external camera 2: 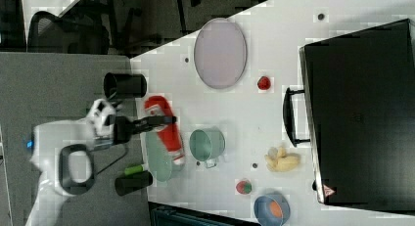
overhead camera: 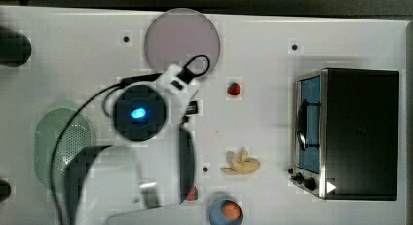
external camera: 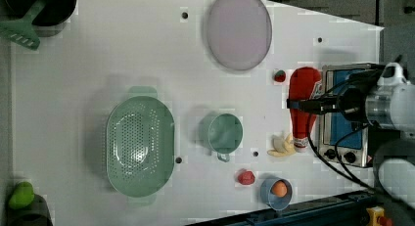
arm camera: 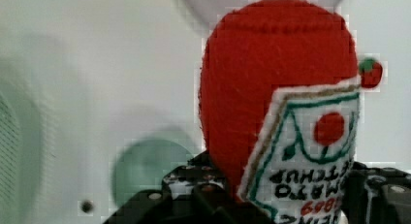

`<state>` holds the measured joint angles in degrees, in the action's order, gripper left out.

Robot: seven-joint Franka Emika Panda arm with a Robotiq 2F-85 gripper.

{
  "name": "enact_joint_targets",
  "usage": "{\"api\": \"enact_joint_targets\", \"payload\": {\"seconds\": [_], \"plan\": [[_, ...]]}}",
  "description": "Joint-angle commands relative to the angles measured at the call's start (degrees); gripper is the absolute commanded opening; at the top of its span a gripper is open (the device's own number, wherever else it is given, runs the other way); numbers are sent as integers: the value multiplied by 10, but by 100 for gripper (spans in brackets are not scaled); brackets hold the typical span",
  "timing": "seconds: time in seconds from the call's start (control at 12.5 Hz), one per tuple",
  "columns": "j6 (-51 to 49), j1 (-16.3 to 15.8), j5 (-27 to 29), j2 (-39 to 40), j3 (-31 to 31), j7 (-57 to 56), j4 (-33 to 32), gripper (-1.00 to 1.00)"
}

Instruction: Pick Ketchup from the table and place it in strainer.

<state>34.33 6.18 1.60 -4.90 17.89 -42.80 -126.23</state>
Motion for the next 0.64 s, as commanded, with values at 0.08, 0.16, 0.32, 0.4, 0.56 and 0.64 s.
{"api": "enact_joint_targets", "payload": {"seconds": [0.08, 0.16, 0.32, 0.4, 0.56, 0.64], "plan": [[-21, -30, 1, 13, 72, 173, 5, 25], [-21, -34, 1, 14, 94, 214, 6, 25], [-20, -40, 1, 21, 136, 300, 8, 25], [-17, -42, 2, 27, 157, 337, 9, 25], [6, -46, 2, 49, 196, 397, 9, 25], [31, -47, 2, 64, 212, 425, 9, 25]]}}
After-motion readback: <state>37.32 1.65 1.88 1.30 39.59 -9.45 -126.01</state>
